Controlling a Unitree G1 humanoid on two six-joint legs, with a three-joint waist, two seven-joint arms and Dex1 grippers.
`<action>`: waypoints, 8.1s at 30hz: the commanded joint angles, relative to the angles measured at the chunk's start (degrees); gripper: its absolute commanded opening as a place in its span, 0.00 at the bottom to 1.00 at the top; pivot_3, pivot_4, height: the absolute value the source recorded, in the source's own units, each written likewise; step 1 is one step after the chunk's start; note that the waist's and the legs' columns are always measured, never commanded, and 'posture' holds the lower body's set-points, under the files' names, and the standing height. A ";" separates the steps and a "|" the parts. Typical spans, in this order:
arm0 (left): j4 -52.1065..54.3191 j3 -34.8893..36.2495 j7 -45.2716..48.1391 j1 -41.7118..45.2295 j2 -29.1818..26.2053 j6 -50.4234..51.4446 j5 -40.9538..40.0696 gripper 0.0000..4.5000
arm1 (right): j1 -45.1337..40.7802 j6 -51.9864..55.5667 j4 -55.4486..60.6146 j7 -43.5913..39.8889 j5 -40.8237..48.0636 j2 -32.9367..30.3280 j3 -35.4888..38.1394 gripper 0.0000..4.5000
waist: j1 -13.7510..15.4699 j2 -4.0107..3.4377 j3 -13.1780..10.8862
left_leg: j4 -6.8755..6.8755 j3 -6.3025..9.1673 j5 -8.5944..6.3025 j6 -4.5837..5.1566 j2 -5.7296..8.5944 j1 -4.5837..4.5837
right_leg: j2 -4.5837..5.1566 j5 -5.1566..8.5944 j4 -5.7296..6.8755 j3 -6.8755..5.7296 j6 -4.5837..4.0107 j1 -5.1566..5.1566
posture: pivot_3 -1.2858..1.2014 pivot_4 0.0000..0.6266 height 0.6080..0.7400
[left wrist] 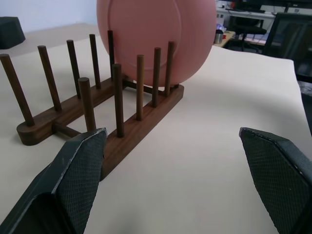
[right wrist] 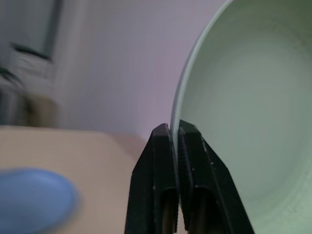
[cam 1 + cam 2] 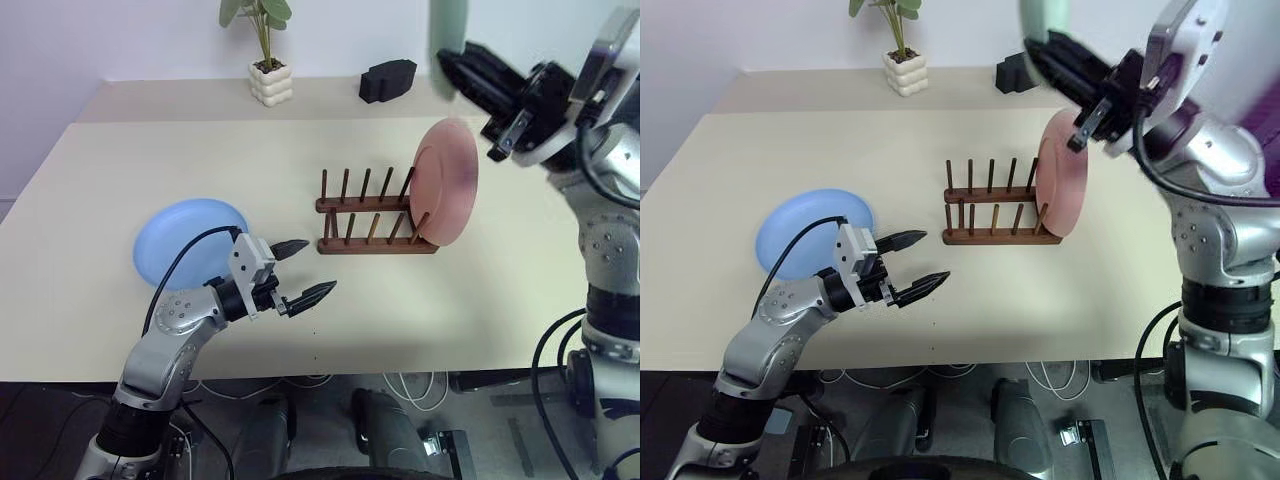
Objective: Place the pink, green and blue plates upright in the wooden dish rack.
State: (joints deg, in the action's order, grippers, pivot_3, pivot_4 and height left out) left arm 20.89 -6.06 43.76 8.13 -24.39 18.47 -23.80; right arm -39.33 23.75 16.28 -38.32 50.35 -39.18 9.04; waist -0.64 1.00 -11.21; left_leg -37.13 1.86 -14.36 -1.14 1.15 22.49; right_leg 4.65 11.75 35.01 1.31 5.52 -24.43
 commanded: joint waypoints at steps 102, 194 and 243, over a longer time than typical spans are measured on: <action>-3.43 36.93 -49.83 16.30 4.06 45.98 7.41 1.00 | 0.52 14.76 -4.92 -9.18 -1.68 -0.41 2.17 0.94 | -0.12 0.21 -0.11 | 0.03 0.10 -0.02 0.02 0.13 0.22 | -0.04 -0.12 -0.11 -0.22 0.27 -0.14 | 0.52 0.24 0.96; 12.89 24.29 -40.38 18.82 9.13 17.36 -3.43 1.00 | -15.28 -42.77 -26.04 4.58 -74.71 14.06 -29.95 0.00 | -0.49 0.34 -0.16 | 0.06 0.09 0.01 -0.15 0.25 0.12 | -0.03 -0.17 -0.02 -0.19 0.29 -0.14 | 0.52 0.24 0.96; 7.96 12.29 -24.25 -0.25 4.99 -1.90 6.28 1.00 | 0.86 25.02 0.99 22.55 12.48 25.65 1.23 0.00 | -0.22 0.32 -0.16 | 0.07 0.06 -0.01 -0.09 0.00 0.11 | -0.03 -0.05 0.00 -0.14 0.06 -0.13 | 0.52 0.24 0.96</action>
State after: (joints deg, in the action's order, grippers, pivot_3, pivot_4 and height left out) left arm 27.31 6.12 19.26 7.81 -19.58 17.99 -17.50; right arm -38.37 49.12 16.01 -16.63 61.03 -14.10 8.73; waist -0.85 1.32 -11.37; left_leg -37.06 1.92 -14.37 -1.24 1.15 22.60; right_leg 4.62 11.70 35.01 1.16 5.58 -24.56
